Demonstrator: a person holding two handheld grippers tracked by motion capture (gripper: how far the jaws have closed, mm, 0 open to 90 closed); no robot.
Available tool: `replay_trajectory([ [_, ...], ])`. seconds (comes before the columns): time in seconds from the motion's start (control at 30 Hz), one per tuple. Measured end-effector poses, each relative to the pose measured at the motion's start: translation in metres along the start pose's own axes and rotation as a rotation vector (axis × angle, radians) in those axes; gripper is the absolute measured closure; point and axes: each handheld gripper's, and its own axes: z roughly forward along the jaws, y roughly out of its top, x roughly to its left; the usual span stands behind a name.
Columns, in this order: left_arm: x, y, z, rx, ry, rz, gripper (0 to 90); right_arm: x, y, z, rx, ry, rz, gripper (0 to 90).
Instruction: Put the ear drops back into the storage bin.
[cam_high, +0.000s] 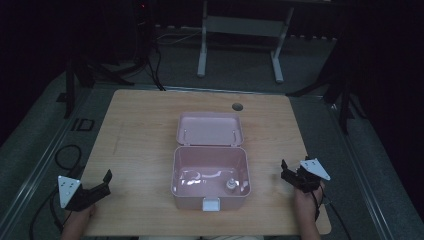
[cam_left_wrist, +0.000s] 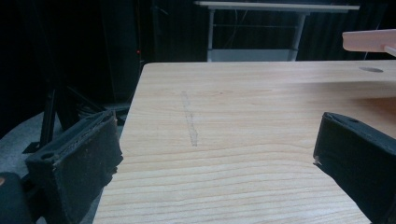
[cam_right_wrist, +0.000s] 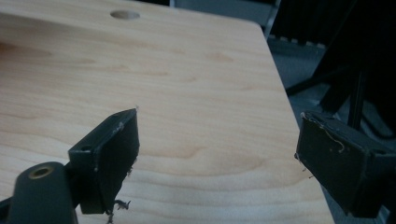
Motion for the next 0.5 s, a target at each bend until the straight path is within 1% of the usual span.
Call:
replay_trajectory([
  [0.1, 0.0002, 0.0, 0.0, 0.0, -0.001, -0.001, 0.9, 0.0012, 0.0003, -0.0019, -0.017, 0.001, 0.003, 12.9],
  [0.13, 0.0002, 0.0, 0.0, 0.0, -0.001, -0.001, 0.9, 0.0006, 0.0003, -0.002, -0.018, 0.019, 0.005, 12.9],
  [0.27, 0.0001, 0.0, 0.0, 0.0, -0.002, 0.0, 1.0, 0.0004, -0.0001, -0.0015, -0.011, 0.028, 0.007, 12.9],
  [0.33, 0.0002, 0.0, -0.0001, 0.0, -0.003, 0.0, 0.9, 0.0004, -0.0005, -0.0003, 0.005, 0.031, 0.003, 12.9],
  [0.4, 0.0001, 0.0, -0.0001, 0.001, -0.002, 0.001, 1.0, 0.0006, -0.0007, 0.0005, 0.006, 0.029, -0.003, 12.9],
  [0.5, 0.0002, 0.0, -0.0001, 0.0, -0.003, 0.002, 0.9, 0.0006, -0.0007, 0.0006, 0.013, 0.036, 0.0, 12.9],
])
